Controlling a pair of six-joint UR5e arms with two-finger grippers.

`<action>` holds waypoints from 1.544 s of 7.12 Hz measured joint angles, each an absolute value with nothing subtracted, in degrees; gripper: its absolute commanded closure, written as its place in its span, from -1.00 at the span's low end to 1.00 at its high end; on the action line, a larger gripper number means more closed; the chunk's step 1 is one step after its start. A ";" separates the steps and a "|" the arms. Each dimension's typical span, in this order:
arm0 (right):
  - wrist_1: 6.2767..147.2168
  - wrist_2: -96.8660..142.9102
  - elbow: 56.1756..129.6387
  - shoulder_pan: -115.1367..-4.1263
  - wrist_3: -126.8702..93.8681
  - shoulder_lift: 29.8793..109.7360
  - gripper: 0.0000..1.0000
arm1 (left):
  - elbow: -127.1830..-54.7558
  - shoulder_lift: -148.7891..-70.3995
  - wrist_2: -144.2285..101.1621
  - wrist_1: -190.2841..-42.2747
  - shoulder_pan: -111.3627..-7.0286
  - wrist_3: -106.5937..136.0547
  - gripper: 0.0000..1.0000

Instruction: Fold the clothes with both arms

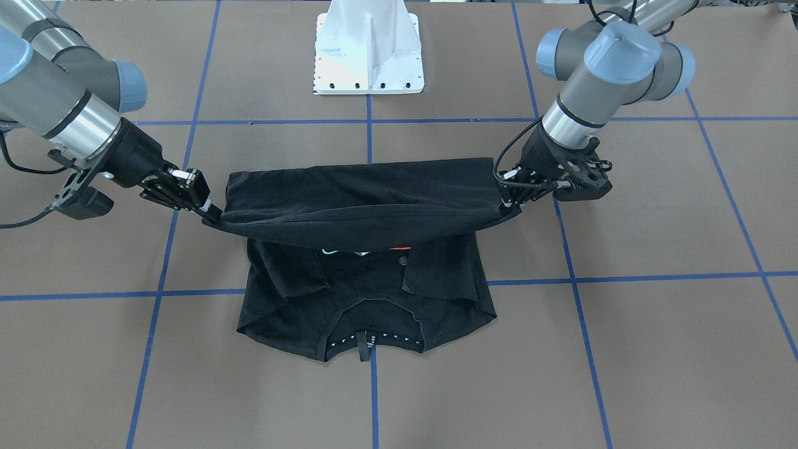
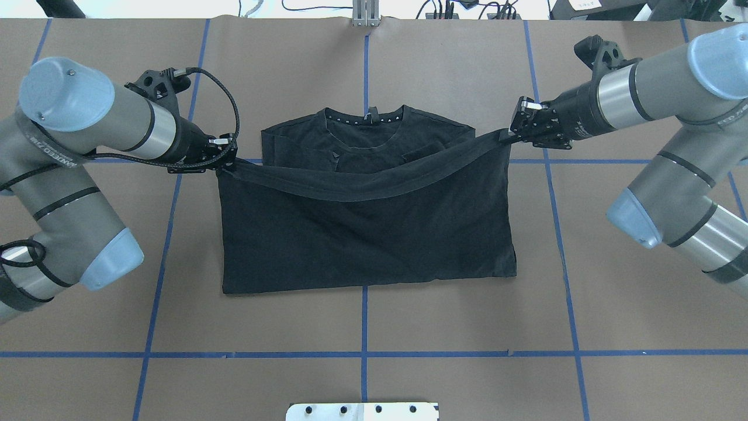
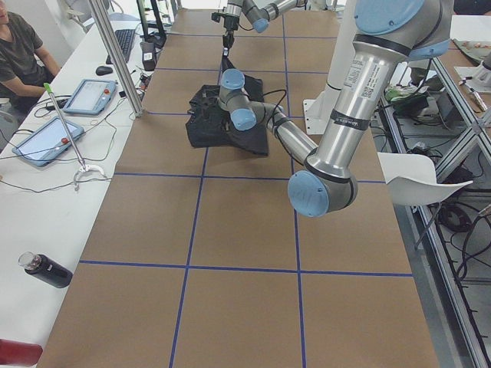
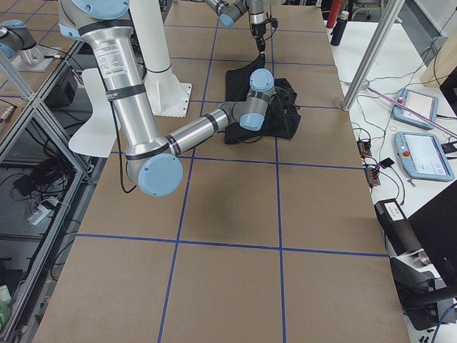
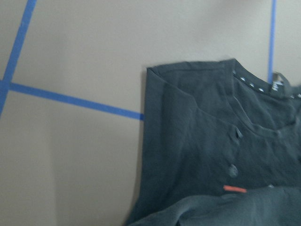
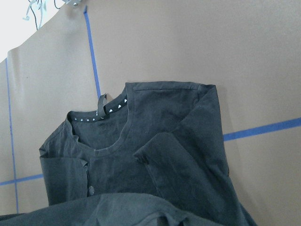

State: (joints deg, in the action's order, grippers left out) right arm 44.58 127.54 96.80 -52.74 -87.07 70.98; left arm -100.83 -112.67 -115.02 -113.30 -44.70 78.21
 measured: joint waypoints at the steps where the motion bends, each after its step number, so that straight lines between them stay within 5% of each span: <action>1: 44.57 126.29 94.50 -53.38 -87.01 69.89 1.00 | -98.56 -113.12 -114.40 -113.76 -45.44 76.86 1.00; 4: 44.52 123.93 86.69 -53.92 -86.93 65.78 1.00 | -91.48 -114.62 -113.85 -118.81 -47.16 74.29 1.00; 11: 44.68 122.66 83.52 -54.75 -87.02 62.98 1.00 | -88.80 -118.50 -113.79 -118.65 -47.59 74.80 1.00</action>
